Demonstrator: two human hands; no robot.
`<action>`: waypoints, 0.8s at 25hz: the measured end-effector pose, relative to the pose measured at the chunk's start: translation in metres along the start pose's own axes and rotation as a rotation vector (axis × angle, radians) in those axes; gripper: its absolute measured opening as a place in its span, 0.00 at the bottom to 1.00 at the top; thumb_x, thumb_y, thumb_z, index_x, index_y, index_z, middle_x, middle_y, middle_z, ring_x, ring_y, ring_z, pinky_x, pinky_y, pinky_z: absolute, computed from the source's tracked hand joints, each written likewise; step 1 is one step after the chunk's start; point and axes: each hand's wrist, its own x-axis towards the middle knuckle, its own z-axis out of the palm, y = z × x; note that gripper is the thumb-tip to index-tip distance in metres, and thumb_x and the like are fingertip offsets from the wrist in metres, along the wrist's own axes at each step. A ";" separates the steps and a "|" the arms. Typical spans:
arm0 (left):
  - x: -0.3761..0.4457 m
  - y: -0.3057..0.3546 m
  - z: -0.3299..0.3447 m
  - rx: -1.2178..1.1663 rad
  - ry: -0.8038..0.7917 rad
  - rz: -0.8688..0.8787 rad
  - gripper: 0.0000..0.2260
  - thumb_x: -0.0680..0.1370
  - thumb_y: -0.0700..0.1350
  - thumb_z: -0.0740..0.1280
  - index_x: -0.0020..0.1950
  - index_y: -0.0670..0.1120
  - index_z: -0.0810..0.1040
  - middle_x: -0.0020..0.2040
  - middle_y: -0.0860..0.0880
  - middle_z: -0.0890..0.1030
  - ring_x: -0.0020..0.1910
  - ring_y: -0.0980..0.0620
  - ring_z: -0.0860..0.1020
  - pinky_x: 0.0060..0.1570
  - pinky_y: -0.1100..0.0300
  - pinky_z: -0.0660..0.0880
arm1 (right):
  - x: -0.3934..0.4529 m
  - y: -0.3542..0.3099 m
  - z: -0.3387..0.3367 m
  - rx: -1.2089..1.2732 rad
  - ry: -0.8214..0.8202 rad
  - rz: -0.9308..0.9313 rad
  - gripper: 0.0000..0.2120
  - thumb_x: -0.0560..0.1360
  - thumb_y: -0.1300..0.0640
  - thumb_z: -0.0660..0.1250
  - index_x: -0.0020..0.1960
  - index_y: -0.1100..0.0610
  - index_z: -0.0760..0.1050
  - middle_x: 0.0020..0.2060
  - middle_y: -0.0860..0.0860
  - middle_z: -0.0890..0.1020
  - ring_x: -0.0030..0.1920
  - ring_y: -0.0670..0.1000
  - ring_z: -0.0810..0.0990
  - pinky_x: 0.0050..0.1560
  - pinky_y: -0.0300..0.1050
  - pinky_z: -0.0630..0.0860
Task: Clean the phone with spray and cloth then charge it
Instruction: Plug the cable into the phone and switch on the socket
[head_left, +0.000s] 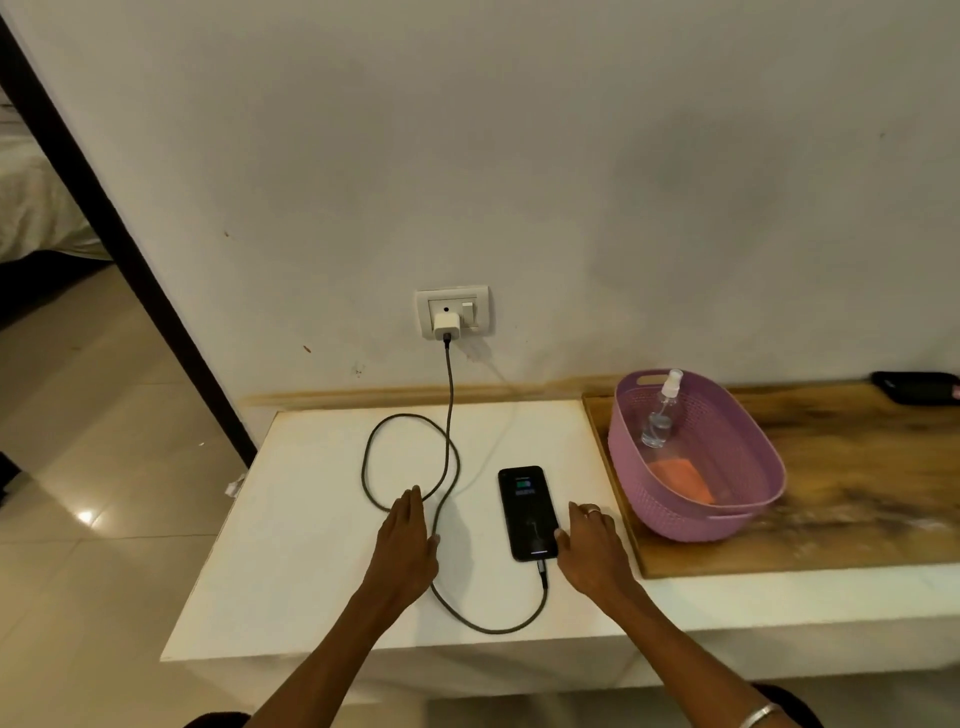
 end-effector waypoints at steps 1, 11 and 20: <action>-0.004 0.003 0.004 -0.015 0.008 -0.007 0.31 0.82 0.44 0.61 0.80 0.38 0.48 0.80 0.40 0.54 0.80 0.43 0.54 0.77 0.54 0.54 | -0.003 0.000 0.002 -0.020 0.014 -0.012 0.23 0.80 0.49 0.59 0.72 0.57 0.62 0.71 0.55 0.69 0.71 0.55 0.67 0.67 0.46 0.69; -0.030 0.025 0.015 -0.185 0.124 -0.134 0.34 0.78 0.43 0.69 0.78 0.41 0.54 0.68 0.39 0.71 0.64 0.39 0.73 0.62 0.49 0.74 | -0.031 -0.015 0.029 0.055 0.028 0.056 0.43 0.70 0.34 0.66 0.75 0.57 0.55 0.71 0.57 0.63 0.70 0.57 0.64 0.66 0.48 0.73; -0.017 0.020 0.010 -0.360 0.201 -0.215 0.35 0.73 0.28 0.60 0.78 0.44 0.54 0.34 0.45 0.73 0.32 0.52 0.72 0.31 0.64 0.65 | -0.034 -0.029 0.042 0.043 0.121 0.102 0.41 0.70 0.36 0.67 0.73 0.56 0.57 0.70 0.57 0.64 0.68 0.55 0.66 0.66 0.46 0.73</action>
